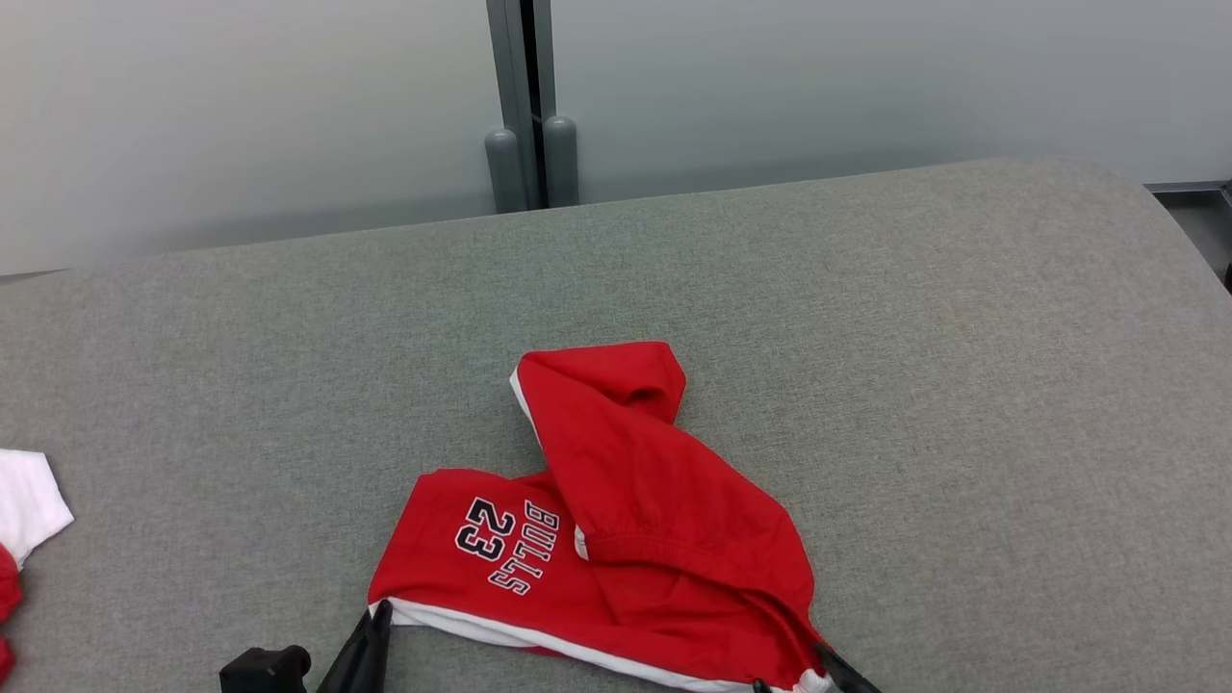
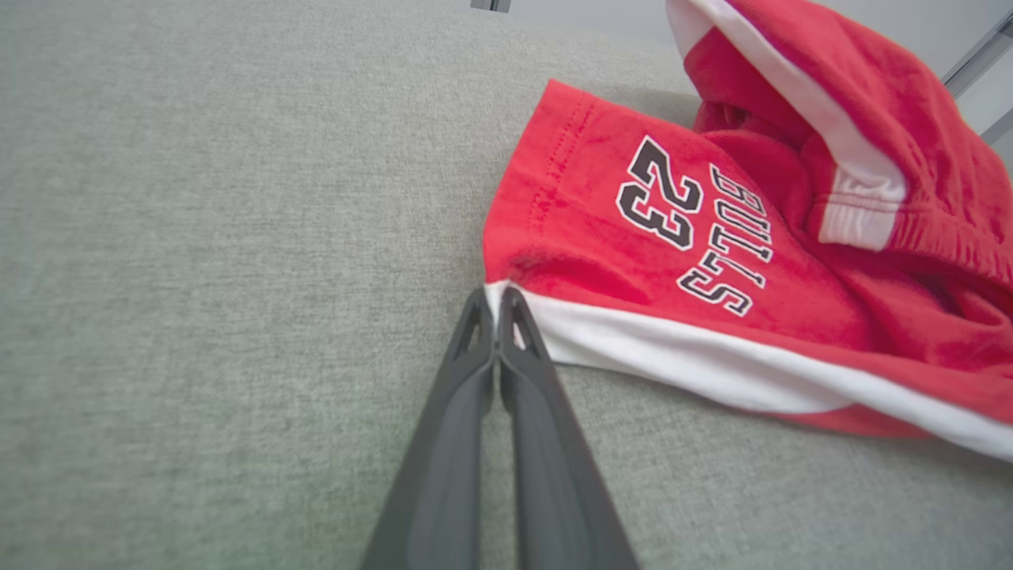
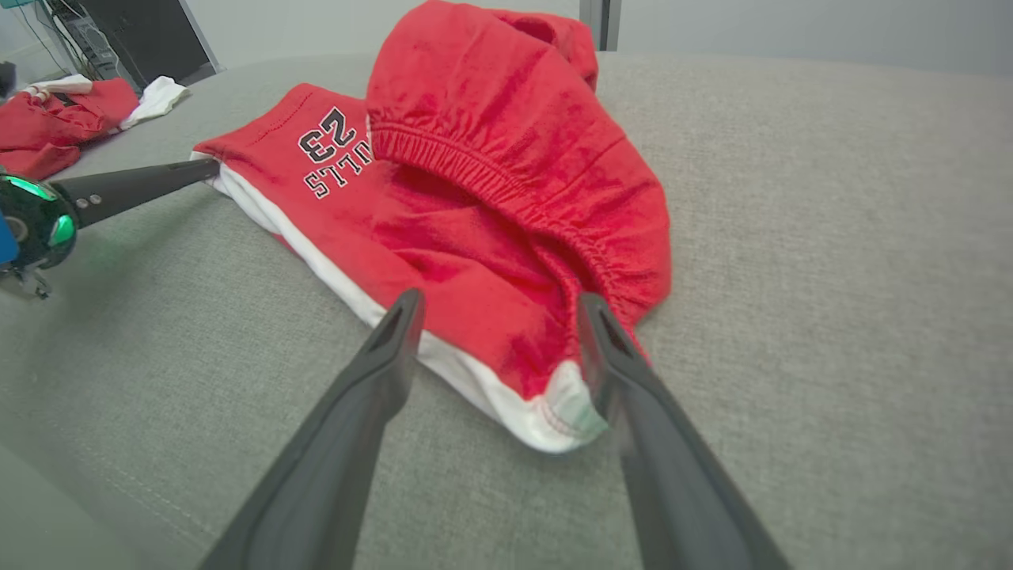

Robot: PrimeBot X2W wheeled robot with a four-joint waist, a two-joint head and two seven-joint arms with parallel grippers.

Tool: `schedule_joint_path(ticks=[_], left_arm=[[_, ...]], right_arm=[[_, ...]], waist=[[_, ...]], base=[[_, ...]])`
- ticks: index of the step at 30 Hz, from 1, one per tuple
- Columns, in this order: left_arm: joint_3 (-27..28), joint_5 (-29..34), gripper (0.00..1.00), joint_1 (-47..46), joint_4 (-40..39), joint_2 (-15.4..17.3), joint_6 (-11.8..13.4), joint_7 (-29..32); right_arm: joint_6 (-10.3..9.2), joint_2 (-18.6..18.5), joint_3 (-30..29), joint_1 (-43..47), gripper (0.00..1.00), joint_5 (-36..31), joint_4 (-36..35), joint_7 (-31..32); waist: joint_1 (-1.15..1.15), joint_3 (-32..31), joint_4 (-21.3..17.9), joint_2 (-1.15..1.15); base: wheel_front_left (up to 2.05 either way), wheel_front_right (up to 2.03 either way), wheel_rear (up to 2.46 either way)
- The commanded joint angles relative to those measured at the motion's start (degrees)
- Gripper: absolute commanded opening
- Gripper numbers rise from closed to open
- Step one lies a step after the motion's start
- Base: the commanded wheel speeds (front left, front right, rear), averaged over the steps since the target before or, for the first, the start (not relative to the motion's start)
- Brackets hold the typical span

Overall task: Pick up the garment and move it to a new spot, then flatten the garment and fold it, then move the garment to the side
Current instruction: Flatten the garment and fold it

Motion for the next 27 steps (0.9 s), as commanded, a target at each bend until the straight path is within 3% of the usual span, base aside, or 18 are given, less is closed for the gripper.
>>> schedule_joint_path(ticks=[1, 24, 27], left_arm=[[0.24, 0.11, 0.0, -0.67, -0.04, -0.01, -0.09, -0.17], [0.4, 0.13, 0.0, -0.49, -0.07, -0.3, -0.09, -0.17], [0.23, 0.02, 0.0, -0.65, 0.09, -0.42, -0.09, -0.17]], right_arm=[[-0.01, -0.65, -0.44, 0.66, 1.0, 0.13, -0.26, -0.19], [-0.01, -5.9, 2.5, -3.19, 1.0, -3.6, 6.71, -0.19], [-0.02, -6.06, 3.11, -3.43, 0.96, -4.89, 7.17, -0.19]], waist=[[0.0, 0.03, 0.02, -0.01], [0.0, 0.49, 1.16, -0.01], [0.0, 0.5, 1.24, -0.01]], base=[[0.0, 0.0, 0.0], [0.0, 0.0, 0.0], [0.0, 0.0, 0.0]])
